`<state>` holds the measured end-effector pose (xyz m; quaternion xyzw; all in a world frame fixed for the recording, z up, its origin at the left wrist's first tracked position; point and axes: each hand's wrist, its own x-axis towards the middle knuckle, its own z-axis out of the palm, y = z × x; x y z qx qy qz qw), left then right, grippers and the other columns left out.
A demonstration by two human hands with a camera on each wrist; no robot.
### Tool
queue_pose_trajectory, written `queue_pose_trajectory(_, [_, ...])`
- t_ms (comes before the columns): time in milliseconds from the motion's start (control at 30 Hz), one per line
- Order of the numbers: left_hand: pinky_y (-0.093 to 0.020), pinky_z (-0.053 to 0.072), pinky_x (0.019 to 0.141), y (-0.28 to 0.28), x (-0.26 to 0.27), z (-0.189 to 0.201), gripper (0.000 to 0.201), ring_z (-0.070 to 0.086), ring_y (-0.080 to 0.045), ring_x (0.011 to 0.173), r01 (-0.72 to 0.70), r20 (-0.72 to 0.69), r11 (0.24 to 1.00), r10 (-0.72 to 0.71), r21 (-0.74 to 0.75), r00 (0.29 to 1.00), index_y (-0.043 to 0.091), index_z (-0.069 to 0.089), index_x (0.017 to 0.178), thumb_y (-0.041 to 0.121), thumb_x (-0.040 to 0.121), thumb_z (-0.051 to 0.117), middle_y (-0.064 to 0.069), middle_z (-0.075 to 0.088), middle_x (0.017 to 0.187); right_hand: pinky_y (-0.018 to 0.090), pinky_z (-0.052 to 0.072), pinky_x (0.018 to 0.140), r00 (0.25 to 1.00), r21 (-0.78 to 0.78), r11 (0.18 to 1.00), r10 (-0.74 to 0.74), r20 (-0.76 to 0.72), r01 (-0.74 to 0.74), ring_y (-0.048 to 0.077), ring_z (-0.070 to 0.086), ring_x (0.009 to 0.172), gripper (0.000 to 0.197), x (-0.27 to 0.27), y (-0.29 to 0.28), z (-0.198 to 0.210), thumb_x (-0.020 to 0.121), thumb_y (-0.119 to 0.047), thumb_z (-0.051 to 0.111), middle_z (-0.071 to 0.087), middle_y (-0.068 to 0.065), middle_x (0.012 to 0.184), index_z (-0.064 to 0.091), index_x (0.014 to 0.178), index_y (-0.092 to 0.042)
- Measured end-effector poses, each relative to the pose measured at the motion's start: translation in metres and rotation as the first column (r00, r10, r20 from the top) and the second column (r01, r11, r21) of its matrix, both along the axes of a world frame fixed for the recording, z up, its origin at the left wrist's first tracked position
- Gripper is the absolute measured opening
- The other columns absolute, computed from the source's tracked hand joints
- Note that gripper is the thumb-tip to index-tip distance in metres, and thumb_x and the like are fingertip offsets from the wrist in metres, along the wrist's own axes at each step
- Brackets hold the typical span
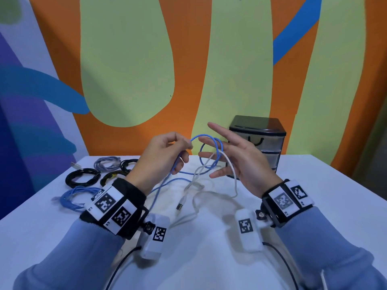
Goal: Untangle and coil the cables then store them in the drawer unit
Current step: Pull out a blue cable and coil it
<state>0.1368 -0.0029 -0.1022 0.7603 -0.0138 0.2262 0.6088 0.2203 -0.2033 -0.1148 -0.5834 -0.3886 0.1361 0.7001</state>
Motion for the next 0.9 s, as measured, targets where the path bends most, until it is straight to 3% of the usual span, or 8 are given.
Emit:
queue_pose_trajectory(100, [-0.022, 0.032, 0.043, -0.001, 0.002, -0.003, 0.015, 0.040, -0.017, 0.045, -0.024, 0.077, 0.999, 0.026, -0.030, 0.997, 0.000, 0.073, 0.110, 0.008, 0.105, 0.062, -0.009, 0.057, 0.064, 0.040, 0.066, 0.075, 0.998, -0.003, 0.999, -0.040, 0.052, 0.040, 0.026, 0.070, 0.122, 0.063, 0.003, 0.003, -0.005, 0.103, 0.008, 0.052, 0.070, -0.003, 0.137, 0.050, 0.152, -0.031])
queue_pose_trajectory(267, [-0.028, 0.034, 0.057, 0.008, 0.003, -0.005, 0.016, 0.044, -0.016, 0.053, -0.210, 0.171, 0.966, 0.184, 0.150, 0.968, 0.018, 0.083, 0.087, 0.014, 0.093, 0.069, -0.001, 0.057, 0.054, 0.032, 0.060, 0.085, 0.968, 0.009, 0.977, -0.214, 0.133, 0.214, 0.017, 0.072, 0.107, 0.061, 0.010, 0.003, -0.010, 0.092, -0.001, 0.075, 0.074, -0.001, 0.129, 0.059, 0.145, -0.026])
queue_pose_trajectory(367, [-0.029, 0.034, 0.059, 0.002, -0.002, -0.006, 0.013, 0.045, -0.014, 0.052, -0.102, 0.092, 0.958, 0.080, 0.268, 0.993, 0.023, 0.083, 0.081, 0.026, 0.086, 0.071, 0.000, 0.060, 0.054, 0.035, 0.059, 0.095, 0.934, -0.055, 0.954, -0.274, 0.228, 0.293, 0.026, 0.073, 0.109, 0.061, 0.014, 0.003, -0.016, 0.087, -0.004, 0.083, 0.075, -0.004, 0.126, 0.064, 0.140, -0.025])
queue_pose_trajectory(500, [-0.029, 0.037, 0.060, -0.006, -0.004, -0.007, 0.012, 0.048, -0.014, 0.052, -0.035, 0.024, 0.944, 0.029, 0.327, 0.999, 0.024, 0.082, 0.080, 0.026, 0.085, 0.071, -0.003, 0.064, 0.055, 0.033, 0.056, 0.090, 0.938, -0.120, 0.960, -0.211, 0.274, 0.252, 0.017, 0.073, 0.115, 0.072, 0.017, 0.002, -0.019, 0.088, 0.020, 0.067, 0.069, -0.002, 0.137, 0.059, 0.145, -0.023])
queue_pose_trajectory(567, [-0.027, 0.035, 0.057, -0.005, -0.003, -0.006, 0.015, 0.044, -0.013, 0.049, -0.115, 0.067, 0.950, 0.100, 0.290, 0.993, 0.021, 0.081, 0.079, 0.019, 0.090, 0.071, -0.001, 0.061, 0.052, 0.040, 0.055, 0.100, 0.933, -0.160, 0.959, -0.177, 0.313, 0.236, 0.014, 0.065, 0.128, 0.087, 0.015, 0.003, -0.018, 0.084, 0.031, 0.050, 0.065, -0.004, 0.144, 0.057, 0.148, -0.028])
queue_pose_trajectory(633, [-0.029, 0.032, 0.057, -0.002, 0.000, -0.006, 0.016, 0.041, -0.015, 0.049, -0.181, 0.105, 0.963, 0.163, 0.201, 0.981, 0.018, 0.079, 0.077, 0.022, 0.090, 0.069, 0.002, 0.055, 0.049, 0.051, 0.050, 0.109, 0.911, -0.184, 0.947, -0.183, 0.368, 0.265, 0.010, 0.057, 0.137, 0.096, 0.016, 0.003, -0.018, 0.081, 0.032, 0.044, 0.064, -0.008, 0.145, 0.057, 0.146, -0.037])
queue_pose_trajectory(800, [-0.034, 0.028, 0.061, 0.001, 0.004, -0.008, 0.021, 0.034, -0.020, 0.053, -0.158, 0.103, 0.981, 0.147, 0.111, 0.984, 0.017, 0.075, 0.076, 0.032, 0.090, 0.074, -0.002, 0.045, 0.053, 0.057, 0.052, 0.105, 0.861, -0.152, 0.916, -0.278, 0.426, 0.371, 0.006, 0.062, 0.127, 0.069, 0.018, 0.003, -0.020, 0.092, 0.011, 0.068, 0.068, -0.019, 0.135, 0.064, 0.136, -0.041])
queue_pose_trajectory(900, [-0.032, 0.026, 0.058, 0.002, 0.004, -0.009, 0.027, 0.031, -0.018, 0.052, -0.180, 0.122, 0.977, 0.166, 0.117, 0.979, 0.015, 0.073, 0.077, 0.035, 0.095, 0.078, -0.004, 0.042, 0.057, 0.055, 0.054, 0.097, 0.804, -0.113, 0.880, -0.360, 0.473, 0.460, 0.007, 0.068, 0.098, 0.055, 0.020, 0.001, -0.019, 0.091, 0.000, 0.076, 0.073, -0.023, 0.124, 0.070, 0.132, -0.036])
